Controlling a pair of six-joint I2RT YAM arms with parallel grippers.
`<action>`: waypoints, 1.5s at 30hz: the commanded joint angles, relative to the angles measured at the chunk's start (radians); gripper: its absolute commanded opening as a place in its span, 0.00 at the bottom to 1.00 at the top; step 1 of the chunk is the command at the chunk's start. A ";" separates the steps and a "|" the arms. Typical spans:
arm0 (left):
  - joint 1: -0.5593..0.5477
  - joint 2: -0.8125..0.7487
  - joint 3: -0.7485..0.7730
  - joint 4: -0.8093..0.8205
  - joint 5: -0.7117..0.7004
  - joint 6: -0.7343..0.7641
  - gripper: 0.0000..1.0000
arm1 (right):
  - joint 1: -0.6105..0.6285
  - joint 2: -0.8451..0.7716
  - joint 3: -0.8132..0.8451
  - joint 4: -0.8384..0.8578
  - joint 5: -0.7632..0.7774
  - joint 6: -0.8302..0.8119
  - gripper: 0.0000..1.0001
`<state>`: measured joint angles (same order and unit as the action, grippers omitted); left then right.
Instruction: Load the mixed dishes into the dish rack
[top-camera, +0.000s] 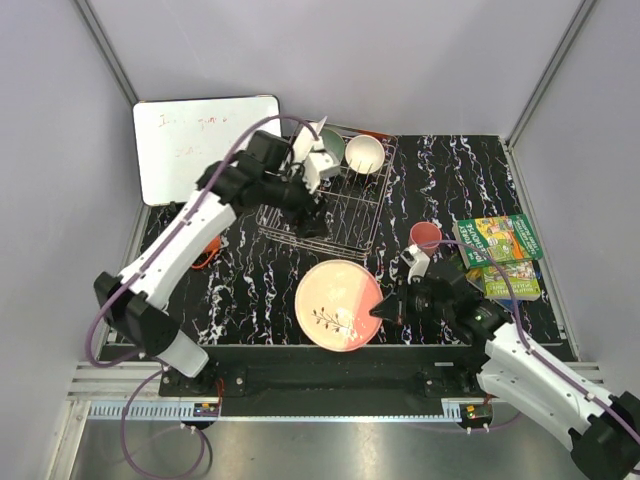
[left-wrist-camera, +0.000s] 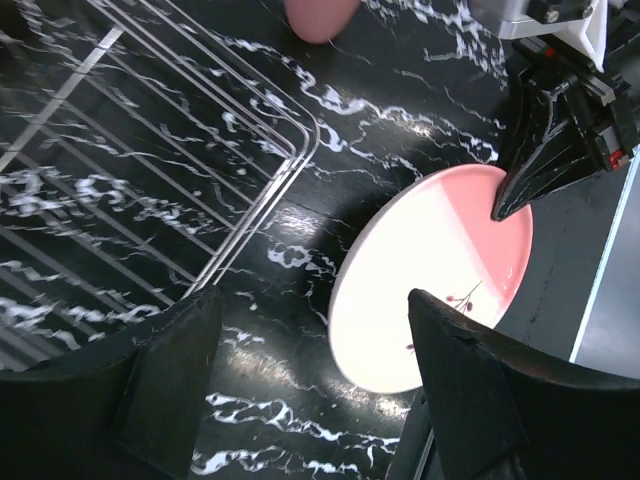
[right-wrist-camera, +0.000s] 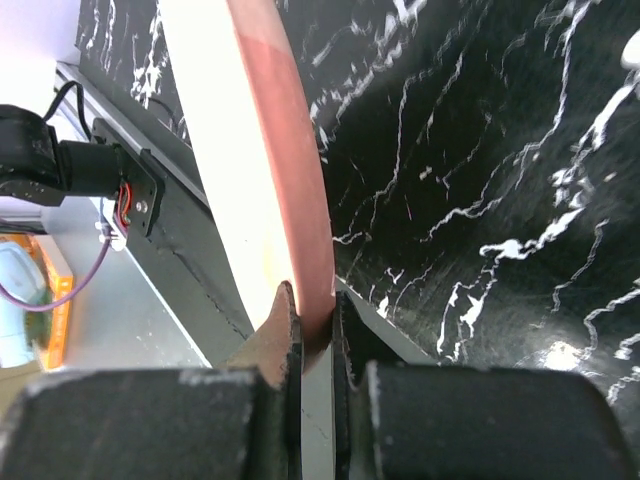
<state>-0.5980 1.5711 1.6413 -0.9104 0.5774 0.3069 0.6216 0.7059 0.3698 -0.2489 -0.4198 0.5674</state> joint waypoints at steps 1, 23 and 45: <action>0.076 -0.074 0.080 -0.084 0.035 0.004 0.79 | 0.006 -0.075 0.197 0.028 0.013 -0.114 0.00; 0.234 0.004 0.108 -0.042 -0.030 -0.051 0.78 | 0.020 0.364 0.790 0.364 0.804 -1.440 0.00; 0.340 0.043 0.014 0.054 0.038 -0.066 0.76 | 0.020 0.692 0.903 0.493 0.717 -2.376 0.00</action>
<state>-0.2619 1.5894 1.6516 -0.9348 0.5804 0.2539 0.6388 1.4387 1.1213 0.2089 0.3389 -1.6119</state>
